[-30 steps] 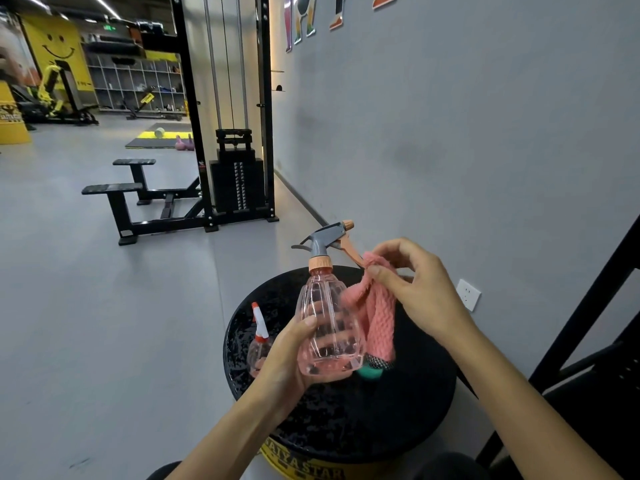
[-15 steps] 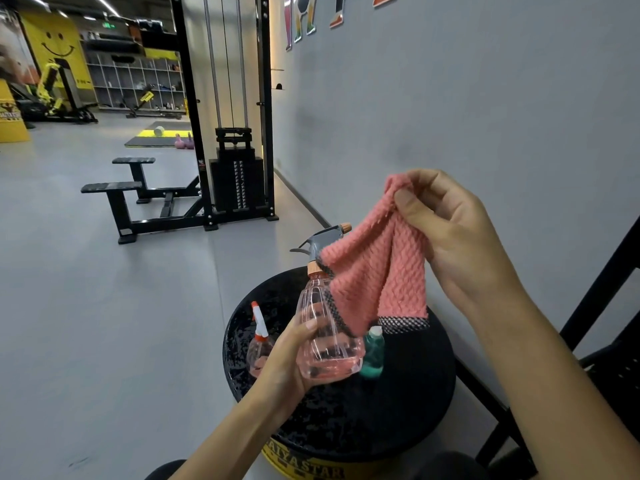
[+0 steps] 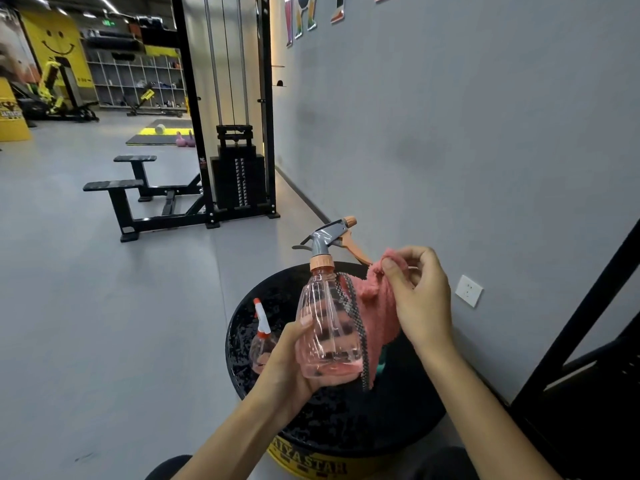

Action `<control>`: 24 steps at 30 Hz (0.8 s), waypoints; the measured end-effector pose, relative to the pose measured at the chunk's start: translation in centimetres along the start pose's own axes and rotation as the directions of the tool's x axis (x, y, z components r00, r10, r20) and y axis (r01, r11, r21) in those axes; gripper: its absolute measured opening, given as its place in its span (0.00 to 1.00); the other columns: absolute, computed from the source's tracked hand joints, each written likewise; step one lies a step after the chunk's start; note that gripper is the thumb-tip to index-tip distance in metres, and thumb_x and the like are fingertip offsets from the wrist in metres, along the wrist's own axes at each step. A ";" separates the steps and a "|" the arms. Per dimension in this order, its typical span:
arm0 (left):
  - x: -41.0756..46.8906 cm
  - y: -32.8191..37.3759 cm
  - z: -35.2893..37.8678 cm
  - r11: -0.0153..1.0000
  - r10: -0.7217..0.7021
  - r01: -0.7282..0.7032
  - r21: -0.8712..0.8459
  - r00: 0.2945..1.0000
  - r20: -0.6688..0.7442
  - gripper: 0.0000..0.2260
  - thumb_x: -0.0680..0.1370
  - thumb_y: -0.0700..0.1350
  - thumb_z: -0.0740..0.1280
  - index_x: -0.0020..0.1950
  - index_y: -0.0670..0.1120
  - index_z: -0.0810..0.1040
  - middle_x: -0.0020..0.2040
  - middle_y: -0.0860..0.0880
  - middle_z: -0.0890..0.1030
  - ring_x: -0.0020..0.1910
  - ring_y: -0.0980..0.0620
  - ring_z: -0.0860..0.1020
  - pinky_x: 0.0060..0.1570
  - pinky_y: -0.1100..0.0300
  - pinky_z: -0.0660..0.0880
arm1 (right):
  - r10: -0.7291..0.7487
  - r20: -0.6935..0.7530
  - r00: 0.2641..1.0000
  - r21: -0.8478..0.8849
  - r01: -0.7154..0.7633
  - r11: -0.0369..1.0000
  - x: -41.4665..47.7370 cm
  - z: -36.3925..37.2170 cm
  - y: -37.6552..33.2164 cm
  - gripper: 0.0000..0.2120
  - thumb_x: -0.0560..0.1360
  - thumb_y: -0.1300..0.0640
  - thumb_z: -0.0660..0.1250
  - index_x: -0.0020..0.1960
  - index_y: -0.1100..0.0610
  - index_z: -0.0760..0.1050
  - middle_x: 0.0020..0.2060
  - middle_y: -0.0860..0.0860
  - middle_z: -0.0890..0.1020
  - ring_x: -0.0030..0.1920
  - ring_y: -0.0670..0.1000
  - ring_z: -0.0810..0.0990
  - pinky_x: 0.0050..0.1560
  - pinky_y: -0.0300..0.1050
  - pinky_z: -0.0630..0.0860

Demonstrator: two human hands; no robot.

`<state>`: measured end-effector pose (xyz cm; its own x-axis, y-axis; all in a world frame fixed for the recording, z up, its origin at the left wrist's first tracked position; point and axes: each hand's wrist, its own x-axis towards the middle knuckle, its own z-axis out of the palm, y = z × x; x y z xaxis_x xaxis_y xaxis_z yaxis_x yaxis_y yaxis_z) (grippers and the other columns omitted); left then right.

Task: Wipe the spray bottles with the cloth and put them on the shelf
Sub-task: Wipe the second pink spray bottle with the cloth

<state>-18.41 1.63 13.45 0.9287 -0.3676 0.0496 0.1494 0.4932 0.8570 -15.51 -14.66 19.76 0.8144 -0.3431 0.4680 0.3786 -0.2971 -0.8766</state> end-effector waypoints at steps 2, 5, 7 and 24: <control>-0.1 -0.1 0.3 1.000 -0.007 0.007 -0.007 1.000 0.015 0.29 0.57 0.63 0.79 0.53 0.51 0.84 0.51 0.44 0.85 0.49 0.44 0.84 0.42 0.48 0.82 | -0.055 -0.022 0.998 -0.059 0.053 0.997 -0.4 0.2 -0.2 0.07 0.76 0.61 0.68 0.49 0.54 0.70 0.45 0.44 0.77 0.42 0.32 0.76 0.41 0.22 0.69; -0.1 -0.3 0.5 1.000 -0.023 0.023 0.009 0.999 0.027 0.30 0.56 0.64 0.78 0.53 0.51 0.84 0.50 0.43 0.85 0.48 0.43 0.84 0.42 0.49 0.81 | -0.150 0.015 0.989 -0.121 0.151 0.981 -0.5 0.3 -0.5 0.07 0.76 0.60 0.68 0.49 0.55 0.70 0.46 0.50 0.77 0.44 0.32 0.76 0.40 0.23 0.70; -0.1 -0.5 0.5 0.999 -0.037 0.037 0.014 0.999 0.024 0.30 0.55 0.65 0.78 0.52 0.51 0.85 0.50 0.43 0.85 0.48 0.42 0.84 0.42 0.50 0.81 | -0.190 0.081 0.979 -0.176 0.201 0.964 -0.3 0.1 -1.0 0.07 0.76 0.58 0.69 0.49 0.54 0.71 0.47 0.50 0.77 0.45 0.37 0.77 0.42 0.24 0.71; -0.5 -0.9 1.0 0.998 -0.051 0.051 0.025 0.998 0.027 0.29 0.57 0.66 0.77 0.52 0.53 0.85 0.56 0.43 0.84 0.52 0.41 0.83 0.44 0.50 0.82 | -0.135 0.068 0.988 -0.151 0.144 0.978 -1.9 0.4 -2.2 0.16 0.74 0.55 0.71 0.52 0.53 0.64 0.44 0.44 0.74 0.43 0.38 0.75 0.39 0.24 0.70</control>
<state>-19.40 0.60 13.19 0.9102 -0.4138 0.0194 0.1880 0.4543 0.8708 -17.74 -12.97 20.72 0.7836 -0.2383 0.5737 0.4216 -0.4743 -0.7729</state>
